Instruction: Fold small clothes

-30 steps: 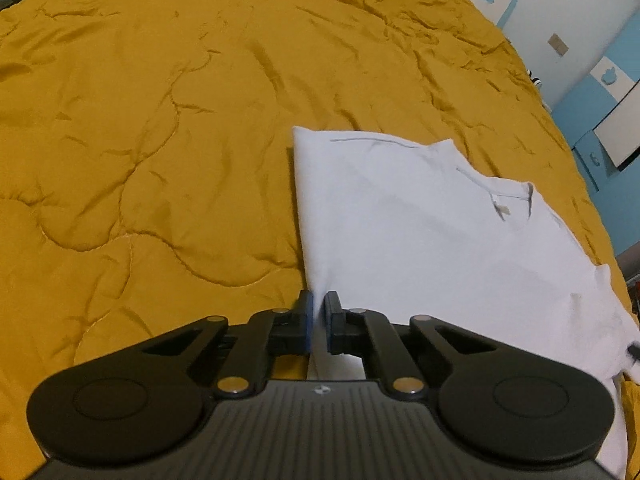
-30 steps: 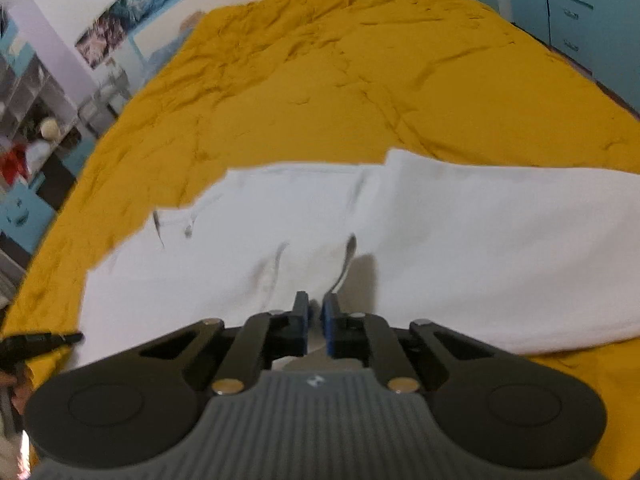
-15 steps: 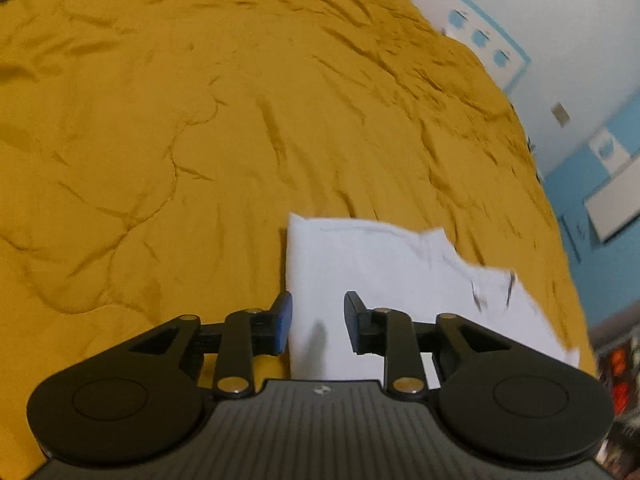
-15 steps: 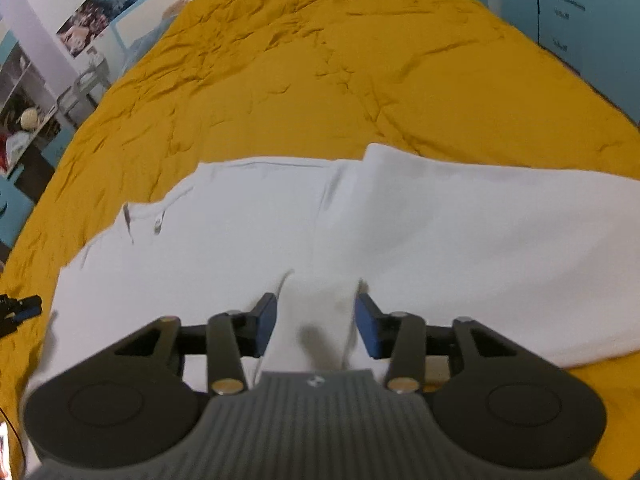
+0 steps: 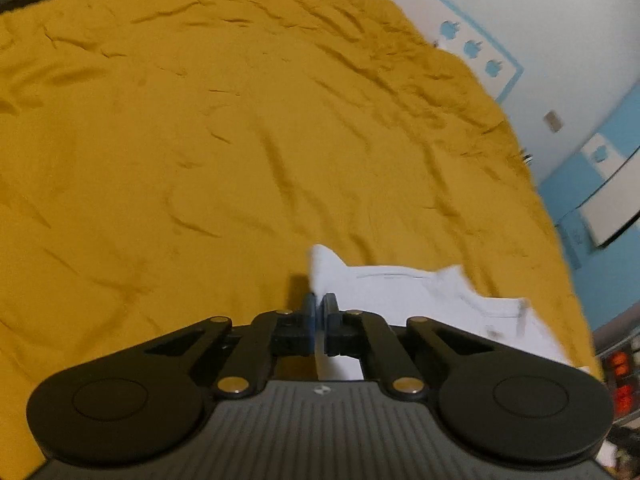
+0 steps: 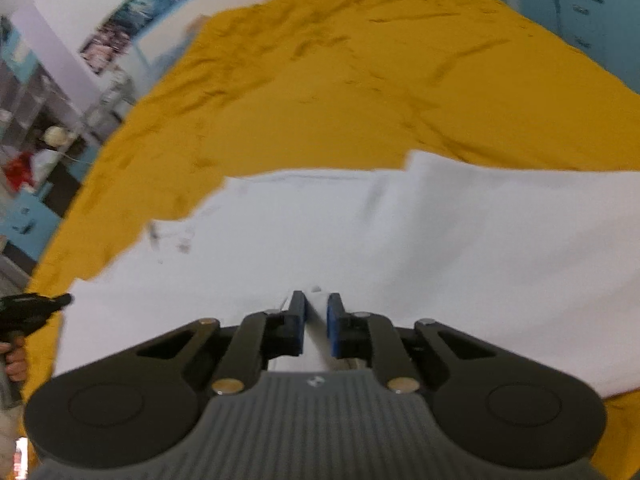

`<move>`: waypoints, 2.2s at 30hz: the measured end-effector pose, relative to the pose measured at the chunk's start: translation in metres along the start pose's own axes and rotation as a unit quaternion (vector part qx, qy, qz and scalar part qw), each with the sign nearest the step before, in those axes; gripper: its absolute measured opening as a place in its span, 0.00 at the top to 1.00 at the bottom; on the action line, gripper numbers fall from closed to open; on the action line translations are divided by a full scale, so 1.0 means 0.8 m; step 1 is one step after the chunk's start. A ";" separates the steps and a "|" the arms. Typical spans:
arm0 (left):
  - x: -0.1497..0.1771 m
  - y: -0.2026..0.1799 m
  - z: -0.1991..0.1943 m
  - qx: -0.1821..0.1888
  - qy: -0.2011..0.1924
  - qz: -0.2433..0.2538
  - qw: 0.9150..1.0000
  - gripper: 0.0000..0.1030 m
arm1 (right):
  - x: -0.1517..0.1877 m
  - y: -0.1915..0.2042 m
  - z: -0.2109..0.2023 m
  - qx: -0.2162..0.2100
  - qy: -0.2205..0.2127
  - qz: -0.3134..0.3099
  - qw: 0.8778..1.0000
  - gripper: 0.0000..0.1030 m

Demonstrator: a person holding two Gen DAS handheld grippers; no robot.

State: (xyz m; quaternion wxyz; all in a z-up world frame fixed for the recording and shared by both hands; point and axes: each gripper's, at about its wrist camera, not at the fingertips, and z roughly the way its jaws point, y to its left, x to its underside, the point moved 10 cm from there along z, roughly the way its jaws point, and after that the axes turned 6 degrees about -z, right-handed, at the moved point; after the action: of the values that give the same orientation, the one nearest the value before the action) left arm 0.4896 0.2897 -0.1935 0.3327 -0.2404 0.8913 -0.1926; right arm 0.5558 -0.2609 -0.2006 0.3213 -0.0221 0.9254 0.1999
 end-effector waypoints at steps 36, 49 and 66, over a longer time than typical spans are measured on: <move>0.202 -0.047 -0.097 -0.084 0.047 0.383 0.919 0.90 | 0.086 -0.005 -0.025 0.008 0.024 0.102 0.994 0.79; 0.197 -0.013 -0.106 -0.093 0.046 0.326 0.940 0.91 | 0.108 0.005 -0.034 0.017 0.032 0.081 0.996 0.98; 0.122 -0.064 -0.177 -0.067 -0.034 0.238 0.968 0.49 | 0.059 -0.088 -0.188 0.085 -0.038 0.041 0.995 0.64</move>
State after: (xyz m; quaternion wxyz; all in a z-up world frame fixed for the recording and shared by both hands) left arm 0.3430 0.2200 -0.1171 0.3818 -0.0493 0.9221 -0.0390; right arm 0.4420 -0.3790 -0.1468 0.3483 0.0513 0.9263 0.1340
